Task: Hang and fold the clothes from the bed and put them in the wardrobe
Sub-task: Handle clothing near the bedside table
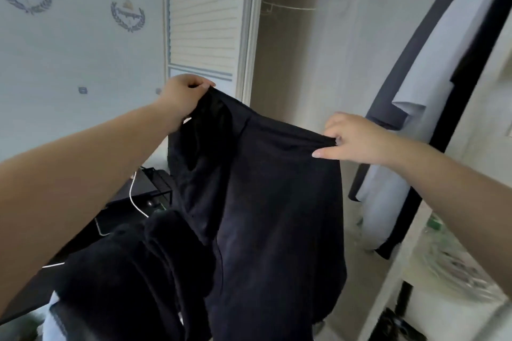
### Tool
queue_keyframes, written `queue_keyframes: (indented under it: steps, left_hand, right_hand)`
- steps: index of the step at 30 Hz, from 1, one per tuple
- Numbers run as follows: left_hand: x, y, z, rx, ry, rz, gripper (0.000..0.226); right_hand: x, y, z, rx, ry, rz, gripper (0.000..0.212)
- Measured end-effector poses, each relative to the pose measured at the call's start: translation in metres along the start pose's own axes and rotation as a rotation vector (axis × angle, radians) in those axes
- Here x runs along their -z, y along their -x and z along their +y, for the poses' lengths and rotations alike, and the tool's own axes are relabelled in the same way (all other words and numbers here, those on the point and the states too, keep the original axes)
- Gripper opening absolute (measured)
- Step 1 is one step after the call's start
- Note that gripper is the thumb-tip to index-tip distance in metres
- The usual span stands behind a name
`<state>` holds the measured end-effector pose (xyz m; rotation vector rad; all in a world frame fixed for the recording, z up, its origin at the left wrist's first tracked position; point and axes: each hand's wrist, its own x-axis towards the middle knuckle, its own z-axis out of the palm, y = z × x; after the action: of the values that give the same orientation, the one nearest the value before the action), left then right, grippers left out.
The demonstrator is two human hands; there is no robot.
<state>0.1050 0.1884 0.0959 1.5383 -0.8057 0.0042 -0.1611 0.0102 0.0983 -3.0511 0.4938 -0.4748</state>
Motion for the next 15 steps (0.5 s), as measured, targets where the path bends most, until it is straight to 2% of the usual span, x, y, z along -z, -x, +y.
queue_keyframes:
  steps: [3, 6, 8, 10, 11, 13, 14, 15]
  left_hand:
    - [-0.032, -0.015, 0.0, 0.081, 0.196, -0.085, 0.018]
    - [-0.058, -0.028, 0.0, 0.165, 0.496, -0.18, 0.023]
    - [-0.072, -0.03, 0.002, 0.214, 0.655, -0.265, 0.025]
    - [-0.086, -0.031, 0.01, 0.226, 0.724, -0.383, 0.025]
    - [-0.094, -0.032, 0.014, 0.216, 0.739, -0.441, 0.024]
    - [-0.109, -0.032, 0.025, 0.182, 0.742, -0.542, 0.022]
    - [-0.116, -0.032, 0.03, 0.164, 0.735, -0.591, 0.022]
    - [-0.122, -0.033, 0.034, 0.144, 0.721, -0.636, 0.022]
  right_hand:
    - [0.0, -0.007, 0.002, -0.109, -0.097, 0.119, 0.043]
    - [-0.006, -0.025, 0.008, -0.338, -0.441, 0.178, 0.035]
    - [-0.01, -0.037, 0.008, -0.41, -0.654, 0.2, 0.025]
    - [-0.018, -0.053, 0.009, -0.411, -0.655, 0.22, 0.021]
    - [-0.021, -0.061, 0.005, -0.404, -0.63, 0.216, 0.031]
    - [-0.029, -0.075, -0.005, -0.363, -0.622, 0.218, 0.07]
    - [-0.032, -0.082, -0.008, -0.341, -0.629, 0.227, 0.077]
    - [-0.035, -0.09, -0.009, -0.329, -0.629, 0.238, 0.069]
